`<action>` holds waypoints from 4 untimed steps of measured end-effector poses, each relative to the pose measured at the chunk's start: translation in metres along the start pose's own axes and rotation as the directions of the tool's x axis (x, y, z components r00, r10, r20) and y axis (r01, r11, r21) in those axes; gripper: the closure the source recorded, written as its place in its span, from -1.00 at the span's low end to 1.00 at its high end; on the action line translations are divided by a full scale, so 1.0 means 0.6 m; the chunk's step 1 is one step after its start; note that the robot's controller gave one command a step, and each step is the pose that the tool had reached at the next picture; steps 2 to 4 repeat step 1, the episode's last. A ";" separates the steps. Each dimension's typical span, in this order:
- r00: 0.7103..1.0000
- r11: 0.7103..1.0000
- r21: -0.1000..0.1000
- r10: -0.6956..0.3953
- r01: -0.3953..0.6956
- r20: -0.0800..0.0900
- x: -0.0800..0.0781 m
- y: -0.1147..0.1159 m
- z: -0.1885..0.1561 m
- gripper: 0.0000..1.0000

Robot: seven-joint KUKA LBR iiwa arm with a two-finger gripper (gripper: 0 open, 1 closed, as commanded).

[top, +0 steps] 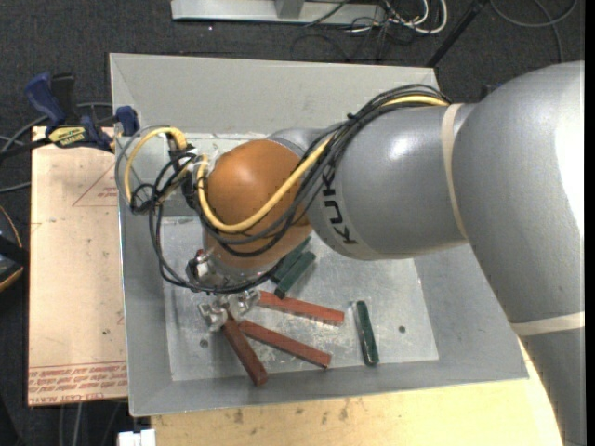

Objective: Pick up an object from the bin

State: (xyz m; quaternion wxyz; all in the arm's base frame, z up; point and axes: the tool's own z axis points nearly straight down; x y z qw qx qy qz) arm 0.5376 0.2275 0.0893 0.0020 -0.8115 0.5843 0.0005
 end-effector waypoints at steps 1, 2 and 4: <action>1.000 1.000 0.000 -0.001 0.001 0.000 0.000 0.000 0.000 1.00; 1.000 1.000 0.000 -0.001 0.001 0.000 0.000 0.000 0.000 1.00; 1.000 1.000 0.000 -0.001 0.001 0.000 0.000 0.000 0.000 1.00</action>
Offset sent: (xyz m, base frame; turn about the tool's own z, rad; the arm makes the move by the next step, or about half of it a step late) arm 0.0000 0.0000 0.0000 0.0000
